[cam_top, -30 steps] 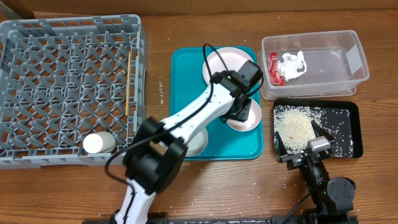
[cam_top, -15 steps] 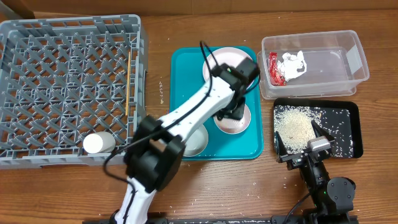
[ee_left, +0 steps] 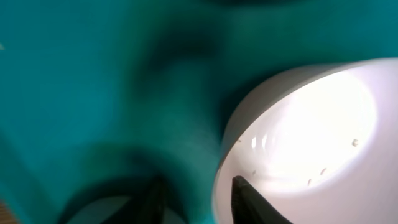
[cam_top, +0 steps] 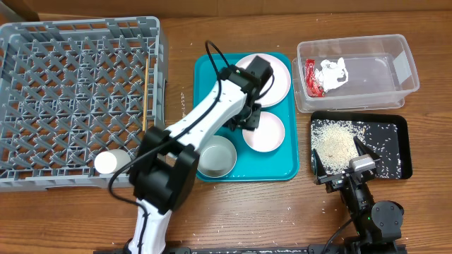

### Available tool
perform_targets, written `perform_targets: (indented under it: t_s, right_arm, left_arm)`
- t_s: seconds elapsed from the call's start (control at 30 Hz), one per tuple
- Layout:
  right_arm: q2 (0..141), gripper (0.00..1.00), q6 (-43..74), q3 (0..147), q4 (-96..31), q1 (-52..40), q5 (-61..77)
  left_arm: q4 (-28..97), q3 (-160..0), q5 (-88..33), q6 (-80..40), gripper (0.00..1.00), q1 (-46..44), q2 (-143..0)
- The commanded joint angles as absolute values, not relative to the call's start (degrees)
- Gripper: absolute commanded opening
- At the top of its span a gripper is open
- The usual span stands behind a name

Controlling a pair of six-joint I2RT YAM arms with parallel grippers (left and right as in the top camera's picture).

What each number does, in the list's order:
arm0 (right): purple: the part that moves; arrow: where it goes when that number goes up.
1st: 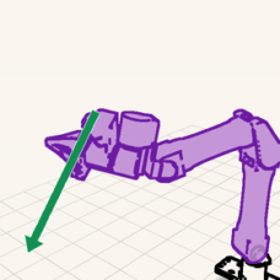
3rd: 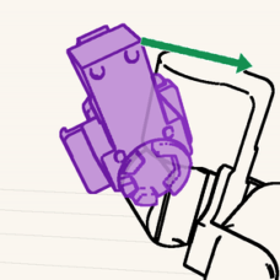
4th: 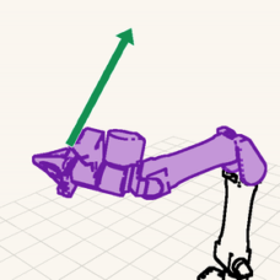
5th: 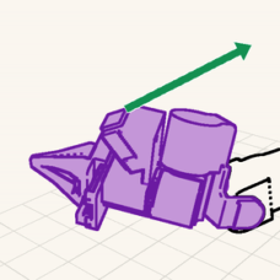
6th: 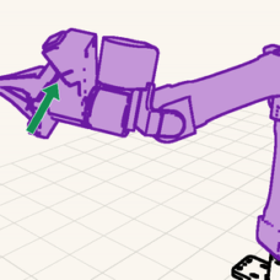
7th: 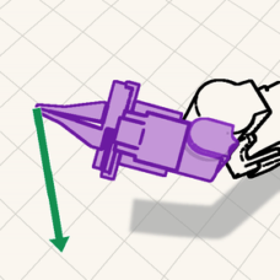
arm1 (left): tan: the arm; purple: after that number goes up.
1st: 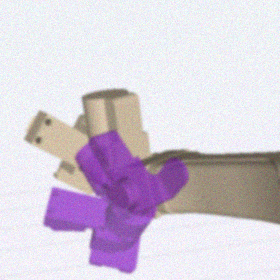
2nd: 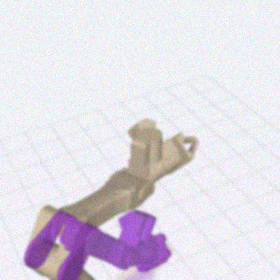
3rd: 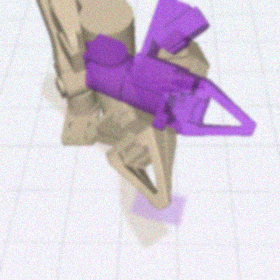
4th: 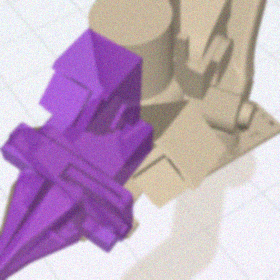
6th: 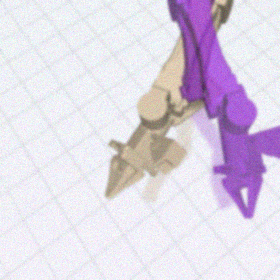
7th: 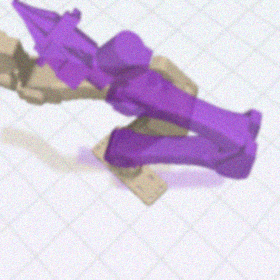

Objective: Sort waste into correct bins and load items into the dishwasher
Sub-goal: 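Reach left gripper to the small white plate and grasp its rim, then lift the small plate with left gripper and stand it in the rack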

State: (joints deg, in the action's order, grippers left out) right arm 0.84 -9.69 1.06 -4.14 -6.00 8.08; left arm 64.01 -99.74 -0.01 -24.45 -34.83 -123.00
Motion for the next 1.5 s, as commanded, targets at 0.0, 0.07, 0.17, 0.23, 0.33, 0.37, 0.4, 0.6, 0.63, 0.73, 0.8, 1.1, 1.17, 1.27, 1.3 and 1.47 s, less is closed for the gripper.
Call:
perform_targets:
  t_s: [0.0,0.07,0.17,0.23,0.33,0.37,0.4,0.6,0.63,0.73,0.8,1.1,1.17,1.27,1.3,1.47]
  right_arm:
    - [0.16,1.00,-9.91,0.45,-3.97,-5.93,7.53]
    - [0.16,1.00,-9.91,0.45,-3.97,-5.93,7.53]
    - [0.16,0.99,-9.91,0.45,-3.97,-5.93,7.53]
    - [0.16,1.00,-9.91,0.45,-3.97,-5.93,7.53]
    - [0.16,1.00,-9.91,0.45,-3.97,-5.93,7.53]
    - [0.16,1.00,-9.91,0.45,-3.97,-5.93,7.53]
    - [0.16,1.00,-9.91,0.45,-3.97,-5.93,7.53]
    - [0.16,1.00,-9.91,0.45,-3.97,-5.93,7.53]
    - [0.16,0.99,-9.91,0.45,-3.97,-5.93,7.53]
    - [0.16,1.00,-9.91,0.45,-3.97,-5.93,7.53]
    - [0.16,0.99,-9.91,0.45,-3.97,-5.93,7.53]
    - [0.16,1.00,-9.91,0.45,-3.97,-5.93,7.53]
    - [0.16,1.00,-9.91,0.45,-3.97,-5.93,7.51]
    - [0.16,1.00,-9.89,0.45,-3.97,-5.93,7.53]
    - [0.16,1.00,-9.91,0.45,-3.97,-5.93,7.53]
    - [0.16,1.00,-9.91,0.45,-3.97,-5.93,7.53]
  left_arm:
    - [63.66,-98.78,-5.54,-19.86,0.17,-35.09,-124.40]
    - [64.64,-99.98,-5.28,-19.88,0.04,-34.33,-123.70]
    - [68.47,-104.29,-2.17,-22.22,0.04,-31.99,-121.73]
    - [72.55,-108.75,2.76,-23.86,0.04,-30.00,-119.90]
    - [78.43,-115.18,12.99,-24.73,0.04,-26.94,-116.68]
    - [80.20,-117.19,17.45,-24.99,0.04,-25.87,-115.48]
    - [81.80,-118.83,22.35,-25.43,0.04,-24.86,-114.30]
    - [90.26,-120.16,52.82,-34.52,0.04,-21.65,-110.54]
    - [92.51,-120.05,56.80,-37.41,0.04,-21.19,-110.74]
    - [95.85,-118.93,62.94,-42.76,0.04,-18.98,-111.96]
    - [95.09,-117.54,64.40,-42.89,0.04,-17.26,-113.21]
    - [92.49,-112.77,71.09,-42.85,0.04,-11.22,-120.90]
    - [91.00,-112.75,70.08,-42.39,0.04,-10.39,-122.52]
    - [90.59,-112.75,69.10,-42.17,0.04,-9.98,-124.64]
    - [90.65,-112.75,68.93,-42.17,0.04,-9.98,-125.27]
    - [91.72,-112.75,67.88,-40.95,0.04,-10.24,-127.90]
